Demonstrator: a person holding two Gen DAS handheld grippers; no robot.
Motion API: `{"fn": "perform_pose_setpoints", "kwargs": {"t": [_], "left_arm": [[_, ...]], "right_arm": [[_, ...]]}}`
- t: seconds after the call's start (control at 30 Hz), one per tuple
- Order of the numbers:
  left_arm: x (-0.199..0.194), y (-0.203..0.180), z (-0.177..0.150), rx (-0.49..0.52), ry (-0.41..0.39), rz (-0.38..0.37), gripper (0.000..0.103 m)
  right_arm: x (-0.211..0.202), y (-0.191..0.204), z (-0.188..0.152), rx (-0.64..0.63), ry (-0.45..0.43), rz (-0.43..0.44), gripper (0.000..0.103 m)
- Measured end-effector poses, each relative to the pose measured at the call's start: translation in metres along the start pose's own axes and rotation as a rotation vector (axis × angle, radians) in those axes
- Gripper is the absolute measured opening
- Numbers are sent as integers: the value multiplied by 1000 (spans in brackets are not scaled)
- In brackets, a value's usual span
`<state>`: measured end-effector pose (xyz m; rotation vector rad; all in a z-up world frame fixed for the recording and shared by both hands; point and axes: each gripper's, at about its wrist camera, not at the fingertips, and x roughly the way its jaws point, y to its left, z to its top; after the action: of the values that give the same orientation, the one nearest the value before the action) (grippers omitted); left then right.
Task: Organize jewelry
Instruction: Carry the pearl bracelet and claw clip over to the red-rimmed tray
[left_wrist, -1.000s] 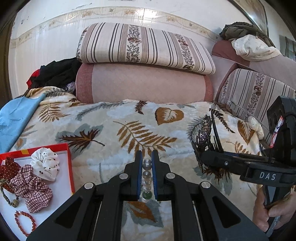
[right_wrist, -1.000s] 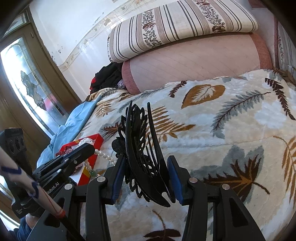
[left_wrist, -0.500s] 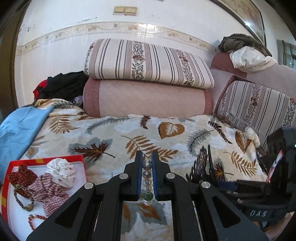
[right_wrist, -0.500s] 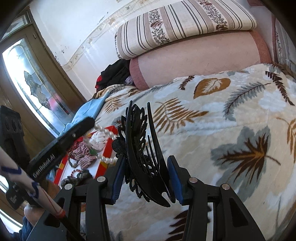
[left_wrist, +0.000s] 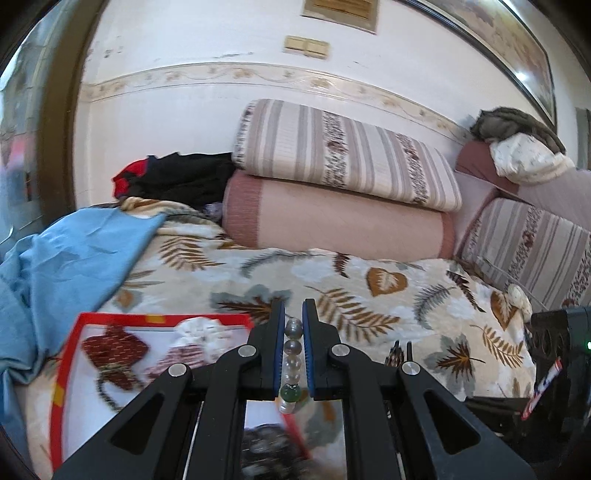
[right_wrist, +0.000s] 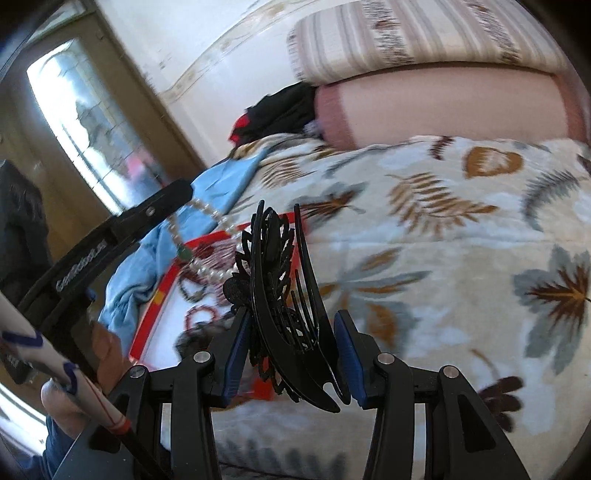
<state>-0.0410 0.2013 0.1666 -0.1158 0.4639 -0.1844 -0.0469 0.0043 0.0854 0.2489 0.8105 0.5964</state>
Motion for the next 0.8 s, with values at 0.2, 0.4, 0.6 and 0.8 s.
{"fn": "perform_pose_setpoints", "kwargs": {"t": [0.2, 0.4, 0.6, 0.8], "left_arm": [[-20, 46, -6, -57, 8, 61, 9], [-27, 87, -26, -108, 70, 192, 9], [-10, 119, -49, -165, 176, 294, 9], [2, 136, -61, -205, 243, 326, 9]], "right_arm": [[25, 43, -8, -65, 47, 35, 50], [59, 78, -19, -128, 103, 45, 50], [93, 97, -28, -194, 139, -3, 50], [110, 101, -26, -234, 145, -50, 51]]}}
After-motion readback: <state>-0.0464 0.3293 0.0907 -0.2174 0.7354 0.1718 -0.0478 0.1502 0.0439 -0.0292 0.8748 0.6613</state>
